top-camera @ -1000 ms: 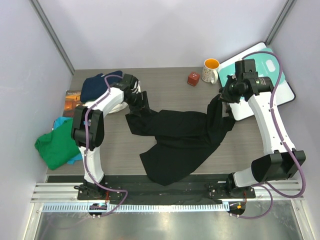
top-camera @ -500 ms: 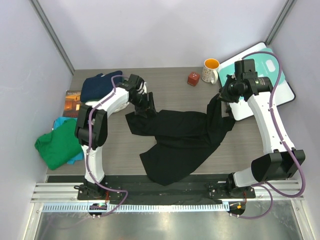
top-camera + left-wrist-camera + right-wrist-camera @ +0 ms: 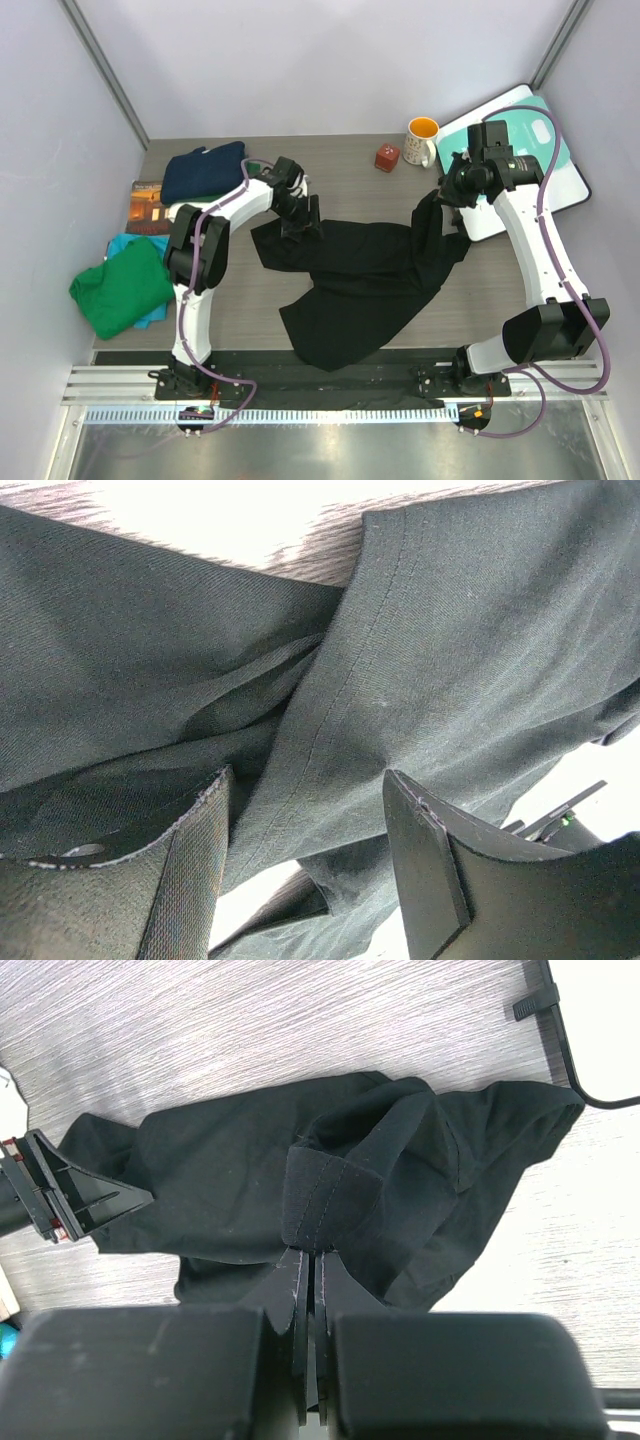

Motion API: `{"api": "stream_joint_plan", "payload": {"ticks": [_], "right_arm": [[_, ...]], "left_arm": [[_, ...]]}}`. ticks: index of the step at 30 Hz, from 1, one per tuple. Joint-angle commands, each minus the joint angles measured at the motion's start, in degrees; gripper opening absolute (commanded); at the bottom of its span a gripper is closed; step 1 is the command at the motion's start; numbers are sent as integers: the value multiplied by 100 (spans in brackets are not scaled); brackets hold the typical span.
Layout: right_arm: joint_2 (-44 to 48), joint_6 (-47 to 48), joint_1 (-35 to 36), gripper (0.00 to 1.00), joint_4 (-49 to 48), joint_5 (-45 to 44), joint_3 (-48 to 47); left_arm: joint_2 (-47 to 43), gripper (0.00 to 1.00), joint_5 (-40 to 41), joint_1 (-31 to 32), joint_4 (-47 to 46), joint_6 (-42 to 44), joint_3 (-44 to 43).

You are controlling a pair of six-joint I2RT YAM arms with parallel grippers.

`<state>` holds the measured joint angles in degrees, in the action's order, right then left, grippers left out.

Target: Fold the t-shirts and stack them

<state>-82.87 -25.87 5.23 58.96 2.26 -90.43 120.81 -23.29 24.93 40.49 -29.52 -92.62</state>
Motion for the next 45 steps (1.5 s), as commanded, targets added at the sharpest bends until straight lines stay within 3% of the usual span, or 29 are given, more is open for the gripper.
{"api": "stream_joint_plan", "payload": {"ticks": [1,10,13,17,20,23,24,25,32,37,41,45], "right_arm": [[210,-23,-14,1,-113,-15,-44],[140,-15,-22,1,-104,29,-97],[131,-6,-14,1,-95,20,-71],[148,3,-14,1,-104,11,-27],[148,3,-14,1,-95,11,8],[157,3,-14,1,-113,29,78],[148,3,-14,1,-113,37,105],[157,-6,-14,1,-121,37,114],[183,64,-14,1,-174,-32,237],[254,204,-40,1,-183,-489,70],[280,301,-259,1,-279,-657,-421],[35,425,-435,1,-332,-753,-1326]], "left_arm": [[-14,61,-141,21,-120,25,-230],[47,59,-97,21,-111,25,-432],[74,48,-123,21,-103,16,-459],[91,22,-176,21,-94,-10,-459],[56,13,-141,21,-94,-1,-441],[39,12,-106,21,-76,25,-450],[30,9,-54,21,-59,51,-476],[30,0,-27,21,-33,77,-494],[-207,0,930,-23,537,332,-985],[-427,0,1484,-418,1257,236,-1960],[-673,0,1775,-734,1716,332,-2786],[-1339,0,1802,-1252,1664,245,-2937]]}}
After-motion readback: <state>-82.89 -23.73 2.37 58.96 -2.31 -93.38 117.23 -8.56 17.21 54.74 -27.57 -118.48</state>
